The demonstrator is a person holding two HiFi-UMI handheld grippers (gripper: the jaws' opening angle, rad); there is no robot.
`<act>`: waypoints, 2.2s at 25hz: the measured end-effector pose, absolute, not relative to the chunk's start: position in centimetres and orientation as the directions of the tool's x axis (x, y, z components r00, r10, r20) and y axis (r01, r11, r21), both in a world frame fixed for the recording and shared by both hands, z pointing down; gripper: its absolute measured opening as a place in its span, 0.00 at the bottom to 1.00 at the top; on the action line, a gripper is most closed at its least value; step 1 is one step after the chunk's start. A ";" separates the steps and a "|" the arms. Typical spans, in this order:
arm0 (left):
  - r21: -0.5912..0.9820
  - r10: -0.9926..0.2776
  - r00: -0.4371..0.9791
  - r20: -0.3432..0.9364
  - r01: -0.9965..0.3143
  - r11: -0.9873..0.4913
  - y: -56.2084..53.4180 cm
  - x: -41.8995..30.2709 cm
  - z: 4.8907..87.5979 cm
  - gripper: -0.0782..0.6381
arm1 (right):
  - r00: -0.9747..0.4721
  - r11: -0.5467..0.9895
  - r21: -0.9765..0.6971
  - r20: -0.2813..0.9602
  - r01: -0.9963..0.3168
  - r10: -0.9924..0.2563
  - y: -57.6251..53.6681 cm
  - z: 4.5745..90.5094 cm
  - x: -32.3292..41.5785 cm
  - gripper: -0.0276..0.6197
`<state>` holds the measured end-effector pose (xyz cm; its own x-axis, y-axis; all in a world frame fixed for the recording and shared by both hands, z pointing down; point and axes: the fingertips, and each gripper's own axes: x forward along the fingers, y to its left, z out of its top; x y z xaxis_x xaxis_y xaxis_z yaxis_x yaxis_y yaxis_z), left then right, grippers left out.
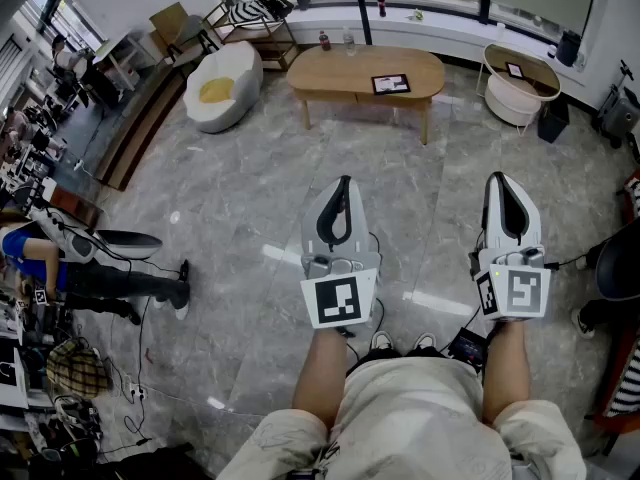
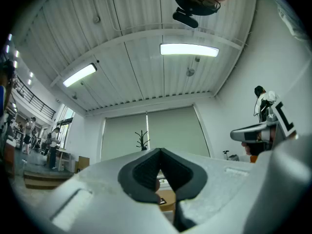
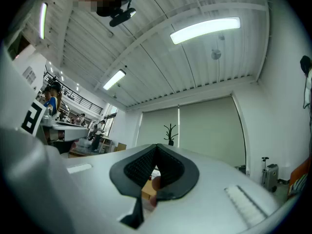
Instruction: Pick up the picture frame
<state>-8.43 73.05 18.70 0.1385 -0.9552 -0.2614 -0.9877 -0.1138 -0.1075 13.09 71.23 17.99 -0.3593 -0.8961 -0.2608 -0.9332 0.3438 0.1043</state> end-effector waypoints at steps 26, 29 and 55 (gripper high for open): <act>-0.102 -0.950 0.216 -0.225 -0.975 -0.198 69.9 -10.7 21.4 0.12 | -0.369 0.357 0.096 -0.222 -0.929 -0.902 69.0 21.1 7.0 0.05; -0.096 -0.949 0.219 -0.227 -0.975 -0.201 67.4 -9.6 21.4 0.12 | -0.363 0.351 0.091 -0.218 -0.932 -0.906 66.7 21.1 8.0 0.05; -0.131 -0.959 0.229 -0.169 -0.969 -0.208 46.9 1.8 22.2 0.12 | -0.335 0.336 0.025 -0.184 -0.941 -0.924 46.7 21.9 19.7 0.05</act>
